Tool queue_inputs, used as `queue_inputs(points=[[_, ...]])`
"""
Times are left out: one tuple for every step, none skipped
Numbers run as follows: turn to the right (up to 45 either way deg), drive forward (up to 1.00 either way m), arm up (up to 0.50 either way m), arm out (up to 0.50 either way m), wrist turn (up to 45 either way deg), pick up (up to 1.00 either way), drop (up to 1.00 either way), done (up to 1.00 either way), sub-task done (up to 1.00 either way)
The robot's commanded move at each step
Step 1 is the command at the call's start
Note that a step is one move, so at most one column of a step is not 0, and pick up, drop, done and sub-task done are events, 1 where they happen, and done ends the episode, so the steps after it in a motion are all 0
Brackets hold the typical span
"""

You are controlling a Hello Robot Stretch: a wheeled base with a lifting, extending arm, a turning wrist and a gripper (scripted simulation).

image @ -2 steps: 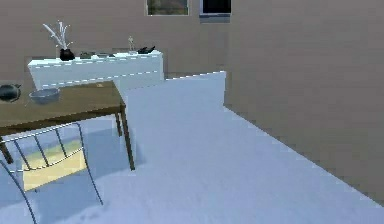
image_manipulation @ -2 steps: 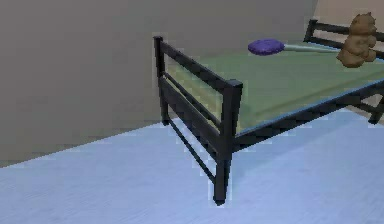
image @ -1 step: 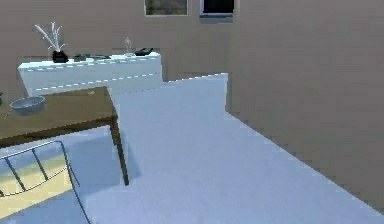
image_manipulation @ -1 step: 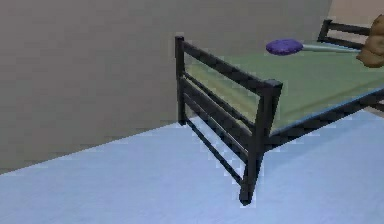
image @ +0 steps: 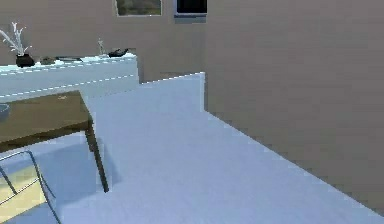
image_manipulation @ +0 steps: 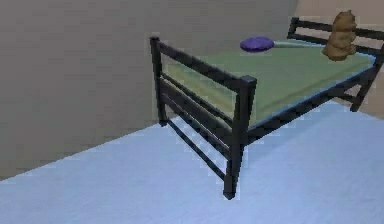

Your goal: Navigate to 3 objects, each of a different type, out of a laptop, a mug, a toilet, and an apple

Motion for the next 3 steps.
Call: queue_inputs(points=[[0.0, 1.00, 0.00, 0.00, 0.0, 0.00, 0.00, 0.00, 0.00], [0.0, 0.60, 0.00, 0.00, 0.0, 0.00, 0.00, 0.00, 0.00], [-18.0, 0.00, 0.00, 0.00, 0.0, 0.00, 0.00, 0.00, 0.00]])
